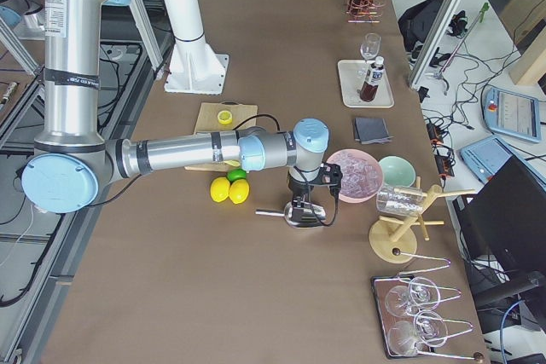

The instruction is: Take tea from basket to plate

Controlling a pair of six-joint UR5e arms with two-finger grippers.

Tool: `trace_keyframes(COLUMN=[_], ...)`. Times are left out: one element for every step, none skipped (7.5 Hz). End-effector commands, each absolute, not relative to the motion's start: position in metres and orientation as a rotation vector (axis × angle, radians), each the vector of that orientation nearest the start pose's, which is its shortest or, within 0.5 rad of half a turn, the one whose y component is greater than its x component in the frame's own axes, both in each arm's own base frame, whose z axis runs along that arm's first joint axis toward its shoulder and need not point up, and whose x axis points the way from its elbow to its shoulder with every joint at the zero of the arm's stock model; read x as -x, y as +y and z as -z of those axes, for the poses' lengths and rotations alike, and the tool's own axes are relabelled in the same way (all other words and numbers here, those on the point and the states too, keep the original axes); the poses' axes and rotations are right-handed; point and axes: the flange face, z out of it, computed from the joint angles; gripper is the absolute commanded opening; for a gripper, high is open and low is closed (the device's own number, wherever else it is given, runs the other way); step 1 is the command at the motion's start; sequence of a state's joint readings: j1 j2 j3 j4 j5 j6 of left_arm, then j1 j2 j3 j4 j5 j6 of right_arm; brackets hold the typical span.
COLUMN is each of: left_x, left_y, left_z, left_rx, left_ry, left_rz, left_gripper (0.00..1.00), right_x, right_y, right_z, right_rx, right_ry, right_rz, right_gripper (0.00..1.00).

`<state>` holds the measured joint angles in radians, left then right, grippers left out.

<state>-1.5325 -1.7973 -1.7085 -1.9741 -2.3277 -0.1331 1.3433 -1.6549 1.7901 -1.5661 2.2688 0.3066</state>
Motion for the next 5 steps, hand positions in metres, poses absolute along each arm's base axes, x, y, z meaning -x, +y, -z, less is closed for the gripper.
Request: trace_keyframes(left_x=[0.064,0.068,0.081,0.09,0.116], left_y=[-0.585,-0.582,-0.584,-0.582,-0.572], left_z=[-0.472,-0.501,-0.532,-0.541,-0.55], left_rx=[-0.487,-0.438,-0.379,-0.28,-0.176], left_ry=[0.898,0.897,0.889,0.896,0.975], left_rz=[0.001,0.03,0.084,0.146,0.228], left_gripper=[0.97,0.97,0.97,0.97,0.97], right_x=[0.037,0.036,0.029,0.028,0.028], right_y=[-0.467,-0.466,-0.465,-0.466,-0.465], right_z=[-0.592,-0.592,-0.592,-0.591,-0.593], right_rx=[0.047,0.049,0.047,0.045,0.047], right_ry=[-0.711,-0.71,-0.719,-0.724,-0.724], right_rz=[-0.023,-0.027,-0.041,-0.043,-0.044], right_gripper=[1.0,1.0,1.0,1.0,1.0])
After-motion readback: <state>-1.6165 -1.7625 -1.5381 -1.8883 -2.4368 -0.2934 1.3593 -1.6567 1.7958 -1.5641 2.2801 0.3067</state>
